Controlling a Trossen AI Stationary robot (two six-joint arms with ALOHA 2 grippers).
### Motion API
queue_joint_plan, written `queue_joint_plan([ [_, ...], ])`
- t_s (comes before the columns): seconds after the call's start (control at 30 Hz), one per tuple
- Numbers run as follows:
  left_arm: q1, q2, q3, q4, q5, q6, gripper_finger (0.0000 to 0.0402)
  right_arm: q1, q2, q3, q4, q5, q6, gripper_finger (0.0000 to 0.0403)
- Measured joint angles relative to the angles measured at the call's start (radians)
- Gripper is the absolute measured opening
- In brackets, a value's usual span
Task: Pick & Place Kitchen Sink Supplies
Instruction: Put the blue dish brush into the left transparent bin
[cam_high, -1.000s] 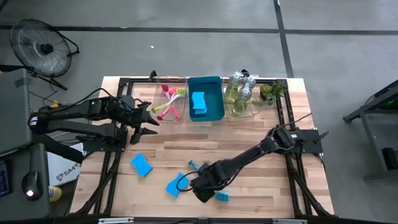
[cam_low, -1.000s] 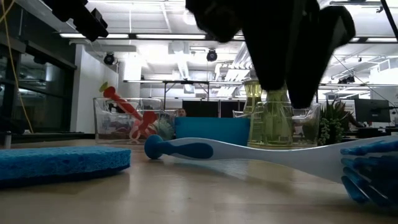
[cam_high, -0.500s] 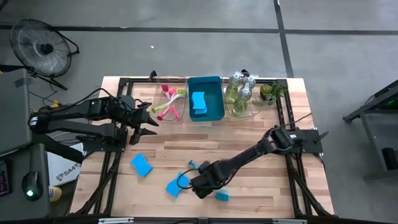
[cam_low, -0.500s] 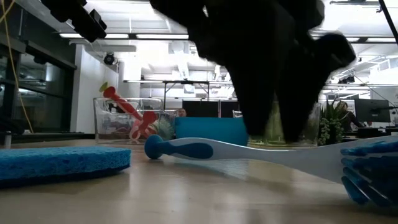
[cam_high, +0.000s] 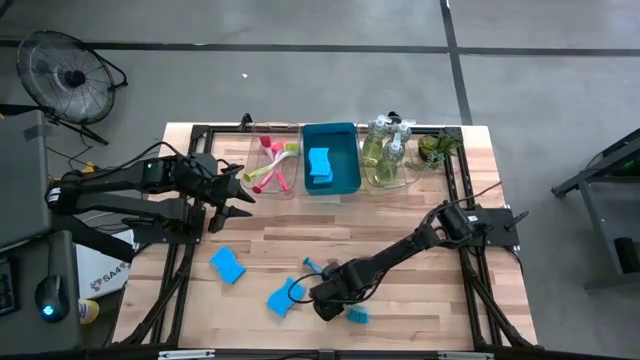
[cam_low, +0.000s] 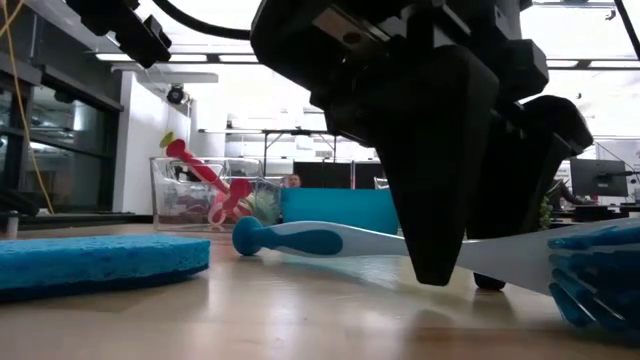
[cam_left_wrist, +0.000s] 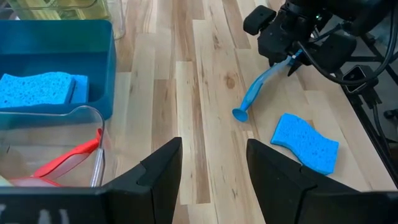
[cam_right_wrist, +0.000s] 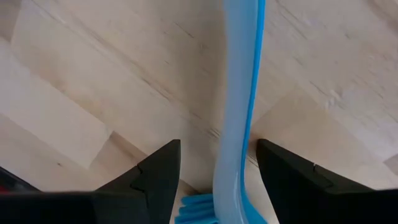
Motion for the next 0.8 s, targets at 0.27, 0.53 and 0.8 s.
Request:
queue_joint_plan([
  [0.27,0.001,0.0,0.0,0.001,0.0,0.0,0.0176,0.002,0.001,-0.001,0.0,-0.003,-0.014,0.0201],
  [0.53,0.002,0.0,0.0,0.001,0.0,0.0,0.0176,0.003,0.003,-0.002,-0.021,0.017,-0.016,0.0144],
  [0.8,0.002,0.0,0.0,0.0,0.008,-0.006,0.0176,0.003,0.003,-0.002,-0.051,0.031,-0.022,0.0064],
])
